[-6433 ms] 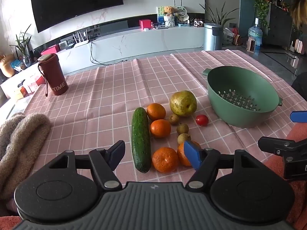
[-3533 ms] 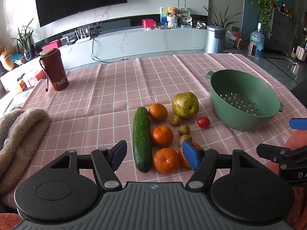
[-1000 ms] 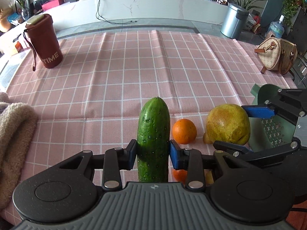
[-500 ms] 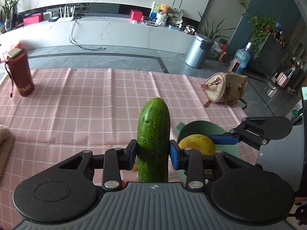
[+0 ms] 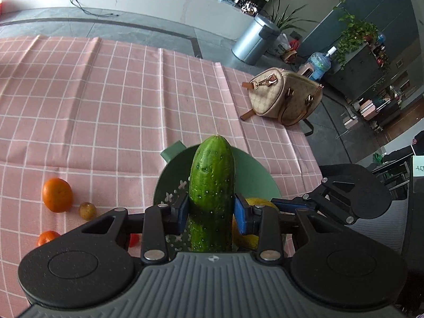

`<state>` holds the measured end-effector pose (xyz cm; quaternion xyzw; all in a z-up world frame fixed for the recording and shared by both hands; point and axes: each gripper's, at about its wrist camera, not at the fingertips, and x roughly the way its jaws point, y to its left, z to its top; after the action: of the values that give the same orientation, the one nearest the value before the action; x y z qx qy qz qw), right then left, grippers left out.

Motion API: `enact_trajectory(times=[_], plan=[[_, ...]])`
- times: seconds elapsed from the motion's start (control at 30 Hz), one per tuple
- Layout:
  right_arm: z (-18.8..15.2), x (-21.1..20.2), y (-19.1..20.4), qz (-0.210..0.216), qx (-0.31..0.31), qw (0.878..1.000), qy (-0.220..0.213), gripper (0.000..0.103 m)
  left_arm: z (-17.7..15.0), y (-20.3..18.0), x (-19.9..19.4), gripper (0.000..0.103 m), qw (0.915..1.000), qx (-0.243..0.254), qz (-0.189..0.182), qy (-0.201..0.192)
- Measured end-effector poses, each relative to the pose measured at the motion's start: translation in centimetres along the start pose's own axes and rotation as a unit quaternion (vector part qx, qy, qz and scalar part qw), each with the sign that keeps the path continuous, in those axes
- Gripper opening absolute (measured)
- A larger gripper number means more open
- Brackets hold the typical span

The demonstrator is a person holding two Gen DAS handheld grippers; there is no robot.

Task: Organize fruits
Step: 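Carry the pear with the right tool while the left tool carries the cucumber into the colander, then open both tools to drop pear and cucumber, then lift away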

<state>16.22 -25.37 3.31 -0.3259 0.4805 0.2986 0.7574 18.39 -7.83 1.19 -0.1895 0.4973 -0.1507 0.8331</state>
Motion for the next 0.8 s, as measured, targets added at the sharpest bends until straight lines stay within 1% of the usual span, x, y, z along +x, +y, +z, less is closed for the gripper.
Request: enact_trajectory(times=[0.17,0.3,0.37,0.57,0.7,0.8], plan=[[-1.0,3.1,-1.0,0.027,-0.006,0.999,0.028,0.059,-0.4,0.2,3.1,0.040,0.9990,0.000,0.018,0.041],[-1.1,4.9,-1.6,0.047,-0.008,0.998,0.041,0.059,-0.3,0.0,4.7,0.040,0.9979,0.005,0.026,0.060],[-1.2,5.5,-1.7,0.053,-0.010,0.998,0.045,0.059,-0.3,-0.2,5.6,0.040,0.9968,0.014,0.036,0.070],[-1.1,7.1,-2.4,0.068,-0.014,0.996,0.054,0.059,0.0,-0.6,7.0,0.040,0.9951,0.020,0.048,0.084],[-1.1,8.0,-2.2,0.075,-0.017,0.995,0.059,0.060,0.4,-0.3,7.9,0.041,0.9942,0.014,0.055,0.091],[-0.9,7.9,-2.4,0.079,-0.015,0.996,0.050,0.060,0.7,-0.5,8.4,0.041,0.9936,0.020,0.062,0.093]])
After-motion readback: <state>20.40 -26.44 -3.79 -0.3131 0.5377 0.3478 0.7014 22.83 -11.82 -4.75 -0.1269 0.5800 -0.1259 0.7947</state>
